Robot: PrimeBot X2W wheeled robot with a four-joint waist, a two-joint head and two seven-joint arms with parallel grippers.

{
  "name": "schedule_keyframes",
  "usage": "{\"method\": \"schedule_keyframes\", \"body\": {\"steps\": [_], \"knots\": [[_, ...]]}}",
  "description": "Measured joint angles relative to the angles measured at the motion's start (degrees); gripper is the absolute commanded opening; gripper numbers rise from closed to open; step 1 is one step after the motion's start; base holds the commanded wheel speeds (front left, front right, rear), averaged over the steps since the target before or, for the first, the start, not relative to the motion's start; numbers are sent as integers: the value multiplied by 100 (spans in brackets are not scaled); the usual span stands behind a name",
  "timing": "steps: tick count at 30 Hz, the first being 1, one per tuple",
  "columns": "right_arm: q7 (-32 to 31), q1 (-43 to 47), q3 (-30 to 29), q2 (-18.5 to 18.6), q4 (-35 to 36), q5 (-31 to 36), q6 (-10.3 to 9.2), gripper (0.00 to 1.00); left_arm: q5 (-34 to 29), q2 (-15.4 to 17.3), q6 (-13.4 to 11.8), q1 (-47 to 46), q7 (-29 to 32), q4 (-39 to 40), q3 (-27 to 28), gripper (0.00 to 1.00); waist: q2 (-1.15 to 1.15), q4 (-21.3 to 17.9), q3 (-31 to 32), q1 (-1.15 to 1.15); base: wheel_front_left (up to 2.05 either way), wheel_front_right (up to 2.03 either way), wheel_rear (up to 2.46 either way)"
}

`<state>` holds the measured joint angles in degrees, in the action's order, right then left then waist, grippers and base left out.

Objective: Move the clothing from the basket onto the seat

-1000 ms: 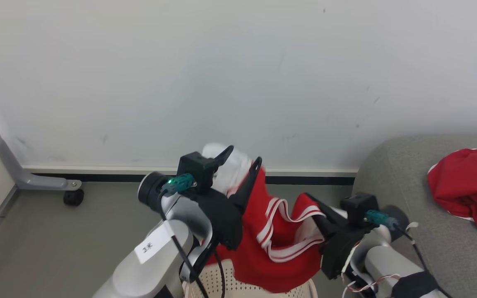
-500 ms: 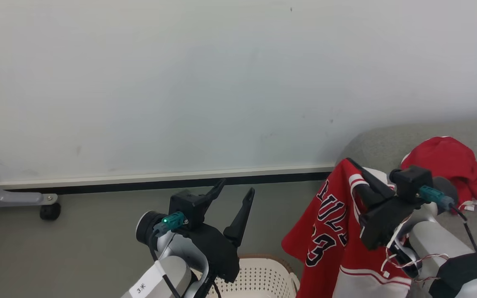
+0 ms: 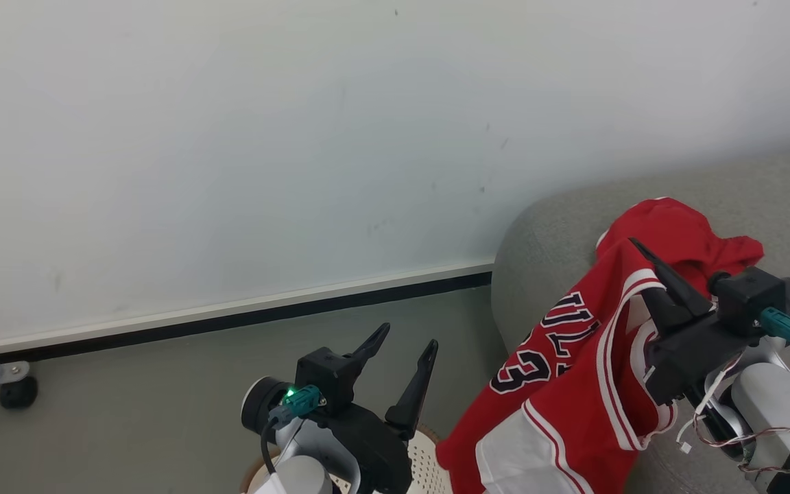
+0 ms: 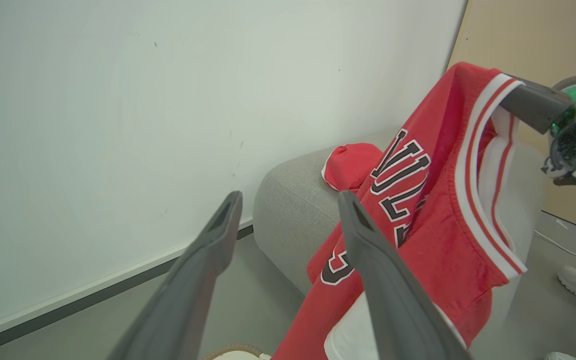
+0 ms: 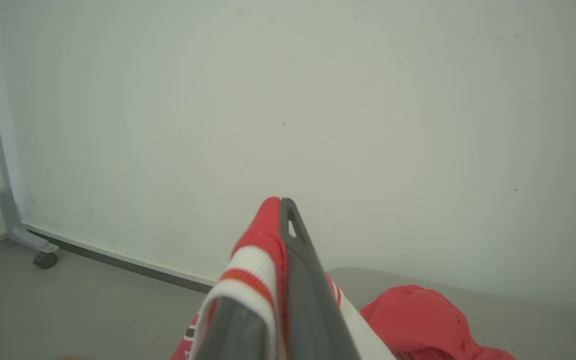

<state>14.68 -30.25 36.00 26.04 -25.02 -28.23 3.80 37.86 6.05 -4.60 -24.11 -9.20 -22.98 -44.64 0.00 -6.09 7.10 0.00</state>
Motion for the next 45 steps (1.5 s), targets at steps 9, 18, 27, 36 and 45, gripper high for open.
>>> {"method": "schedule_keyframes", "body": {"steps": [9, 18, 27, 36, 45], "knots": [[-53, 211, -123, 288, 610, -5, -159, 0, -131, -56, -86, 21, -25, 144, -43, 100, 0, -466, -187, 0, 0, 0, 0], [-304, -359, -423, 466, 1047, -15, -269, 0, -327, -33, -144, 8, 4, 368, -100, 100, 0, -677, -762, 1, 0, 0, 0], [-831, -2317, -777, 701, 445, 52, -116, 0, -644, 145, -146, -251, 166, 525, -197, 100, 0, -706, -1411, 2, 0, 0, 0], [-1218, -4506, -1370, 1226, -572, 212, -89, 0, -954, 279, -152, -612, 359, 916, -288, 100, 1, -579, -2150, 2, 0, 0, 0], [-1318, -4500, -1384, 1344, -1360, 242, -135, 0, -1180, 398, -193, -914, 505, 1283, -364, 100, 1, -437, -2824, 1, 0, 0, 0]]}}
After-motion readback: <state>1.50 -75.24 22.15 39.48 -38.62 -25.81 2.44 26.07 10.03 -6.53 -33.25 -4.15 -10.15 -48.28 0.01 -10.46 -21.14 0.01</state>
